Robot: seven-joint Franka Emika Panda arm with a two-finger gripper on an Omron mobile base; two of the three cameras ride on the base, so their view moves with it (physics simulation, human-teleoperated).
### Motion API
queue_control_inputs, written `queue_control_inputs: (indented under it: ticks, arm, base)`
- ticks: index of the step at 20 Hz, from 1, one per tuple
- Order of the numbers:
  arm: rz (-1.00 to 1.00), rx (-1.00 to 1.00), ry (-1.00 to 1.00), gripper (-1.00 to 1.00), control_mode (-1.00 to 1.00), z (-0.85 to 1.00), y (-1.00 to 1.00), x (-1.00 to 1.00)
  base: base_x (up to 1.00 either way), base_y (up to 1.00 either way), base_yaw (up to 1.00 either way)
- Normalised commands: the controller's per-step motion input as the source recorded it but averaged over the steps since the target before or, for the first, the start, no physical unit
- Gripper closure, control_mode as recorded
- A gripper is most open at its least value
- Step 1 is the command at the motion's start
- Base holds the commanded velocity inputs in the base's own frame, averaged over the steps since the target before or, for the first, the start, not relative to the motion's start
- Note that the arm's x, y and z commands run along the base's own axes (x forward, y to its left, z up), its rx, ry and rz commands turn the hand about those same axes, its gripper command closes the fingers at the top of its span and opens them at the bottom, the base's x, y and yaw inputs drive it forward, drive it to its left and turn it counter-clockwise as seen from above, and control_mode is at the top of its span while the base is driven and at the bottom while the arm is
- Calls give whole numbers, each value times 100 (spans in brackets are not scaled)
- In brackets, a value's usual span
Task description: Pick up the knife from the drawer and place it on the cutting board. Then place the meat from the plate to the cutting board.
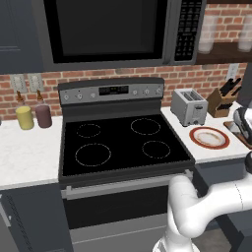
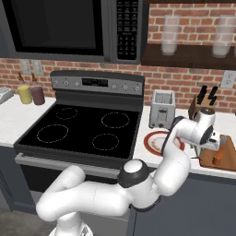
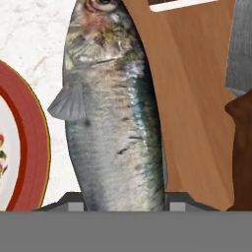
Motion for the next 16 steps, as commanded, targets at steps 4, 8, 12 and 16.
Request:
queue_control_inputs:
  ticks: [4,8,12,16]
  arm:
    - [0,0,-5,100,-100,0,-22,0]
    - [0,0,-5,100,-100,0,-16,0]
    - [0,0,-1,100,-100,0,-12,0]
    - [0,0,0,100,-100,0,-11,0]
  base:
    - [0,0,0]
    - [0,0,0]
    - [0,0,0]
    - [0,0,0]
